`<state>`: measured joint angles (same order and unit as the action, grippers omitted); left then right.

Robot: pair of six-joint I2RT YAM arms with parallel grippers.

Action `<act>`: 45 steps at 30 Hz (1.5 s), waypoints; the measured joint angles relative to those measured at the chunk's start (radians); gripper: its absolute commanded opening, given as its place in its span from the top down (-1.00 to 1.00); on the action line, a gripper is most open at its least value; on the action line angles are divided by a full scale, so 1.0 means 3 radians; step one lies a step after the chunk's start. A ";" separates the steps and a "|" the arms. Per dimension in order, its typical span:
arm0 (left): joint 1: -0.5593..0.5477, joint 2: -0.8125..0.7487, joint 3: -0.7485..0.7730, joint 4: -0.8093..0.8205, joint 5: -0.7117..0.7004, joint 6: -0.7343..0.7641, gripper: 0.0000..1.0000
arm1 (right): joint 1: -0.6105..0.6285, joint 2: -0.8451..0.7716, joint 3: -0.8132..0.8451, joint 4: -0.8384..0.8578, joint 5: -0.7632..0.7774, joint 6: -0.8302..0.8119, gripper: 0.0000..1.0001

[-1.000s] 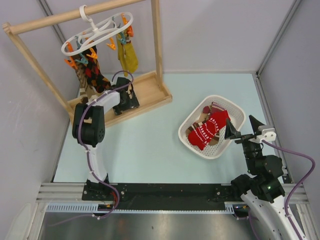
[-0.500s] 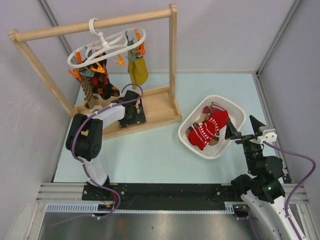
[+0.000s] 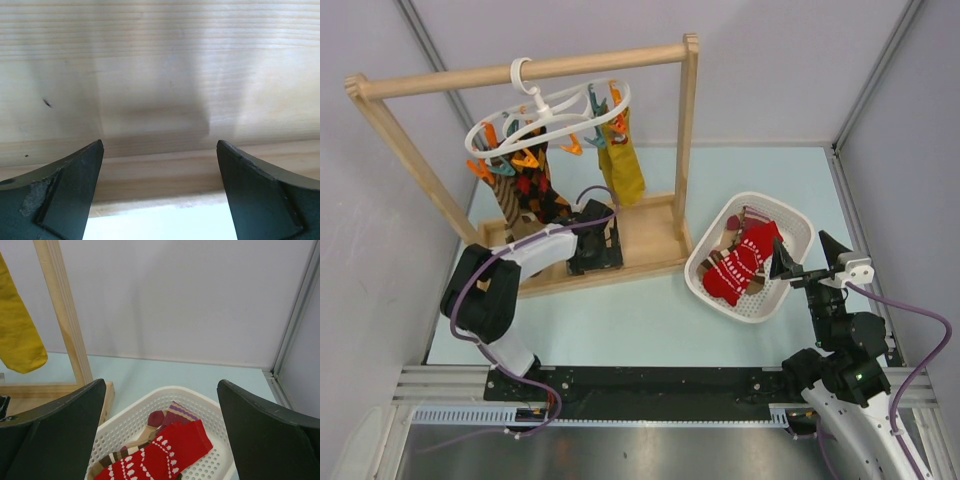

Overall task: Clip the socks to the hanger
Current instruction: Move the clothesline to the center of the board, then open the clamp at the hanger.

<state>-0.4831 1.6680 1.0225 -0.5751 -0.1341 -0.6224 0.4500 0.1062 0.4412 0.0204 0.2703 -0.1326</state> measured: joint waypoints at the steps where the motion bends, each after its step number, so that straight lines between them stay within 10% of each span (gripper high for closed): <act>1: -0.0027 -0.0031 -0.0005 -0.0013 0.0005 -0.0024 -0.99 | 0.0000 0.0000 0.0000 -0.0001 0.0000 0.0000 -1.00; 24: -0.0355 -0.0741 -0.0146 -0.0141 -0.0070 -0.0153 -0.99 | 0.0000 0.0019 0.0000 -0.0001 -0.0034 -0.0041 -0.99; 45: -0.0870 -0.3627 -0.0908 -0.0150 -0.0741 -0.0242 -1.00 | -0.0001 0.0212 0.0000 -0.0028 -0.0031 -0.0100 -0.99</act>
<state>-0.7441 0.5800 0.7502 -0.6201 -0.3565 -0.6949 0.4496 0.1699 0.4412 0.0120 0.2611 -0.1627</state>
